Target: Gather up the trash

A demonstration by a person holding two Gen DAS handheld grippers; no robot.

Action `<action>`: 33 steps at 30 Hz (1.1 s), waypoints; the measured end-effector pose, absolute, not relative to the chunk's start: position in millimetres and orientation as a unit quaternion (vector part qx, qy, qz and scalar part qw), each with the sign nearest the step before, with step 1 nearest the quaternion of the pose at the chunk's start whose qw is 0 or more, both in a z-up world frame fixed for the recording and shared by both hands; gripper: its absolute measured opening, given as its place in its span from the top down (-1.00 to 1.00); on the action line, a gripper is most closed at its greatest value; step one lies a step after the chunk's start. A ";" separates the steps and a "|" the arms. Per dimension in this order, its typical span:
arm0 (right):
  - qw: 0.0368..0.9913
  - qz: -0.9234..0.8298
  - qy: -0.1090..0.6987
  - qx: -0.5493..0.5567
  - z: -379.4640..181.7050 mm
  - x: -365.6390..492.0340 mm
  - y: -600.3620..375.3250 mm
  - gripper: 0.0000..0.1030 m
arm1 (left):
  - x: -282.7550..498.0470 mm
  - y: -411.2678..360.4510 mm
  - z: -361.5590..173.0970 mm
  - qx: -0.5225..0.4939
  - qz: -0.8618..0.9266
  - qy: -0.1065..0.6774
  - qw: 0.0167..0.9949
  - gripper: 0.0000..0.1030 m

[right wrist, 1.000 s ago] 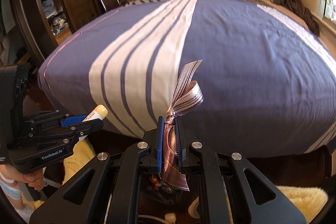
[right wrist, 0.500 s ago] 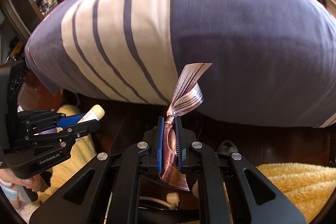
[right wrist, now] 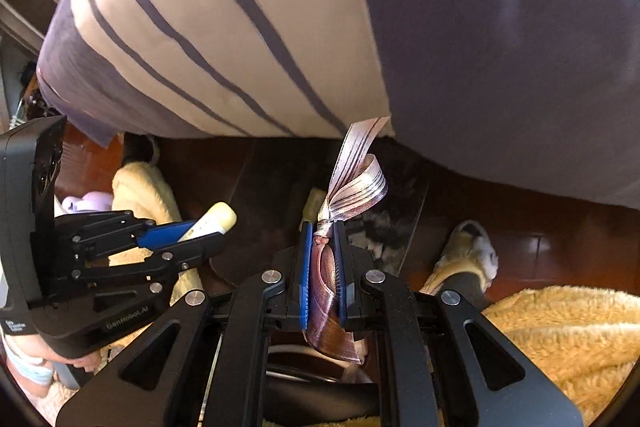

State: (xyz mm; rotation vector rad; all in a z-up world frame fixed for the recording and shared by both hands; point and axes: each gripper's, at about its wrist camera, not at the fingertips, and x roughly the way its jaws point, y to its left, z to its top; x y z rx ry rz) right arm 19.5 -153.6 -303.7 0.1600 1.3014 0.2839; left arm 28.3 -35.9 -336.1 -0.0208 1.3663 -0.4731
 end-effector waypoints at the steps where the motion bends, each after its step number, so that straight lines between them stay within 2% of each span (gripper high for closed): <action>1: 0.780 0.132 0.607 0.076 -306.0 21.6 -154.0 0.78 | 30.2 -35.3 -338.6 -0.010 -0.217 0.628 0.748 0.64; 9: 0.765 0.125 0.626 0.084 -318.0 34.3 -149.4 0.70 | 36.5 -38.9 -349.0 -0.016 -0.215 0.642 0.736 0.62; 11: 0.765 0.121 0.627 0.088 -318.7 35.5 -154.4 0.60 | 37.5 -37.8 -348.0 -0.018 -0.214 0.642 0.736 0.56; 13: 0.766 0.120 0.625 0.094 -317.7 36.3 -156.6 0.36 | 37.2 -37.0 -346.3 -0.014 -0.211 0.640 0.738 0.48; 17: 0.773 0.113 0.617 0.099 -312.1 36.6 -159.1 0.28 | 36.0 -35.0 -342.8 -0.008 -0.203 0.636 0.745 0.43; 19: 0.779 0.108 0.610 0.099 -306.6 36.1 -161.1 0.00 | 36.5 -32.8 -336.8 -0.005 -0.198 0.631 0.750 0.20; 20: 0.783 0.105 0.605 0.099 -303.1 35.6 -161.9 -0.08 | 36.8 -31.2 -333.1 -0.003 -0.195 0.627 0.754 0.13; 22: 0.793 0.098 0.594 0.093 -294.6 34.0 -163.8 -0.40 | 36.1 -28.2 -322.8 0.000 -0.189 0.617 0.764 -0.17; 23: 0.798 0.094 0.588 0.089 -289.8 32.8 -164.7 -0.47 | 36.6 -26.7 -318.7 0.000 -0.187 0.613 0.767 -0.25; 25: 0.810 0.084 0.575 0.081 -279.8 30.0 -165.9 -0.73 | 35.5 -23.6 -304.6 0.002 -0.181 0.599 0.780 -0.52; 30: 0.838 0.065 0.537 0.063 -250.2 19.4 -169.2 -0.90 | 30.1 -19.4 -273.8 0.014 -0.174 0.567 0.805 -0.69; 33: 0.852 0.056 0.518 0.056 -234.2 13.9 -173.7 -0.93 | 25.8 -17.7 -254.7 0.020 -0.172 0.546 0.820 -0.70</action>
